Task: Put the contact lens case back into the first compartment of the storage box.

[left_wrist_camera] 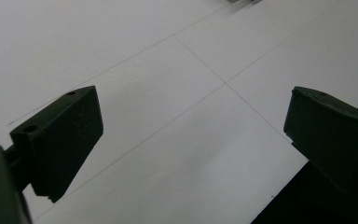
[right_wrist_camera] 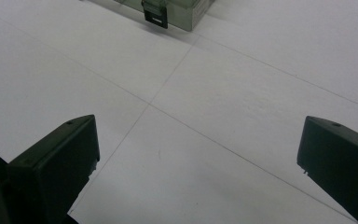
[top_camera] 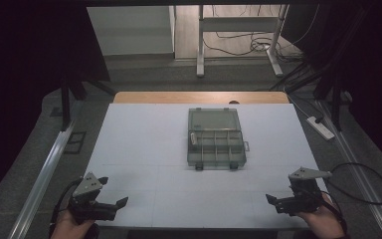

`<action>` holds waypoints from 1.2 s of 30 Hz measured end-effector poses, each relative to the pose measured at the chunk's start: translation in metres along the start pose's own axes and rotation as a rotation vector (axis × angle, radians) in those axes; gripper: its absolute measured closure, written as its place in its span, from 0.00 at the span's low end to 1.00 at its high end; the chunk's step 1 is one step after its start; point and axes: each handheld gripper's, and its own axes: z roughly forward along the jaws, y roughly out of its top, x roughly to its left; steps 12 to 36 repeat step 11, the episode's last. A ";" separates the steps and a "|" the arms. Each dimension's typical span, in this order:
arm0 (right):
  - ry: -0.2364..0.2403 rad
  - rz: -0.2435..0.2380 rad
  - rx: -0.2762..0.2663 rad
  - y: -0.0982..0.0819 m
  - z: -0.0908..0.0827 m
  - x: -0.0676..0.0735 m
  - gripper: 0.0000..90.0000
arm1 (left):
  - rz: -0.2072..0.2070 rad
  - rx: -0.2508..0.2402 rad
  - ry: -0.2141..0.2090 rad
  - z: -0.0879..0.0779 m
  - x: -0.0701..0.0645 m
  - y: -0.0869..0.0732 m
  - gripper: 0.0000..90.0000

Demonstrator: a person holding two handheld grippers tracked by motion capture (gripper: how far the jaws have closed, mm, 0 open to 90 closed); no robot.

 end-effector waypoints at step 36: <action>-0.032 -0.020 0.039 -0.001 0.001 0.003 0.00 | 0.002 0.002 0.002 0.001 0.000 0.001 0.05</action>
